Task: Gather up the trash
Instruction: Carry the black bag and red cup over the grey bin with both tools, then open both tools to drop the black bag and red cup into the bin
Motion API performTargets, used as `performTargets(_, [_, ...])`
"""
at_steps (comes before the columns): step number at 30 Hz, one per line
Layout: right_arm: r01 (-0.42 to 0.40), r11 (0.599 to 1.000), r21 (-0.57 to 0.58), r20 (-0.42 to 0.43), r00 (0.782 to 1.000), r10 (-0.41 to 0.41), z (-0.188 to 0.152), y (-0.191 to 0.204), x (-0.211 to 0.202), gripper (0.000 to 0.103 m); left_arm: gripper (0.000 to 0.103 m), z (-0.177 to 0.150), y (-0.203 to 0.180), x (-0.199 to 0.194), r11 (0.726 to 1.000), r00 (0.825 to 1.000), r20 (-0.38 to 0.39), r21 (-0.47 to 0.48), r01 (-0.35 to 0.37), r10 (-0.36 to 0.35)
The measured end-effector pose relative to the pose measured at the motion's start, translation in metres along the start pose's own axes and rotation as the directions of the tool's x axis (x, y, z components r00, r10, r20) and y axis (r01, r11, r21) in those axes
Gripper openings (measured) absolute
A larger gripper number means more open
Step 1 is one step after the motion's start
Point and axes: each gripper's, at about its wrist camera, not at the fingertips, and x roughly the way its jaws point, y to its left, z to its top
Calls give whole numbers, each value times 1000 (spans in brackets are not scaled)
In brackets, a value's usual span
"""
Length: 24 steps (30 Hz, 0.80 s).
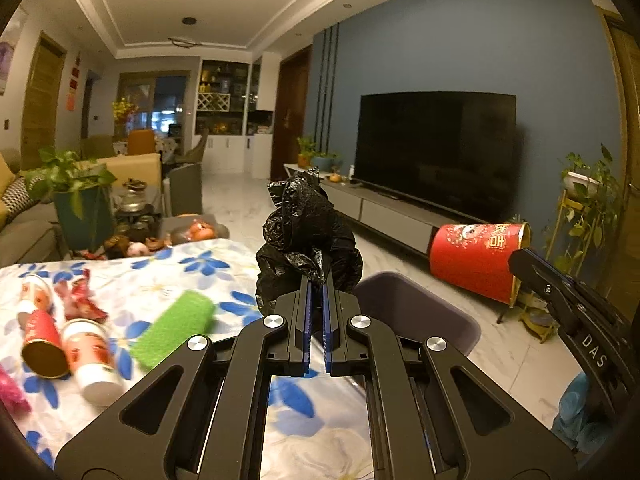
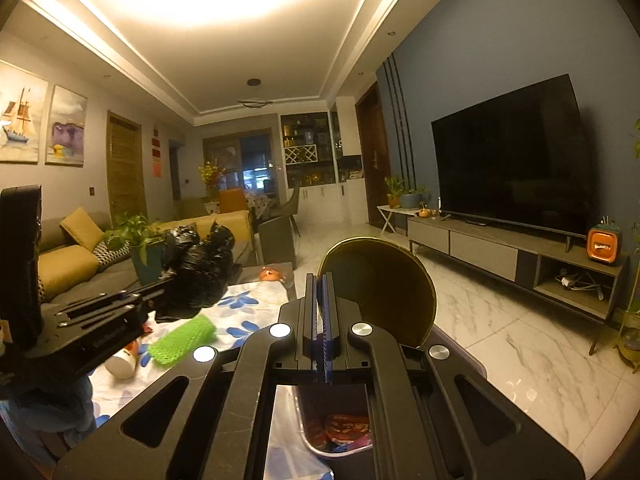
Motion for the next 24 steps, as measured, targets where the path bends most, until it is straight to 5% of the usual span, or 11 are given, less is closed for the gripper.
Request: performTargets(24, [29,999,15,-26,999,-28,-1,-12,19,3,4,-13,-27,61,998,996,-57,28,64,-62])
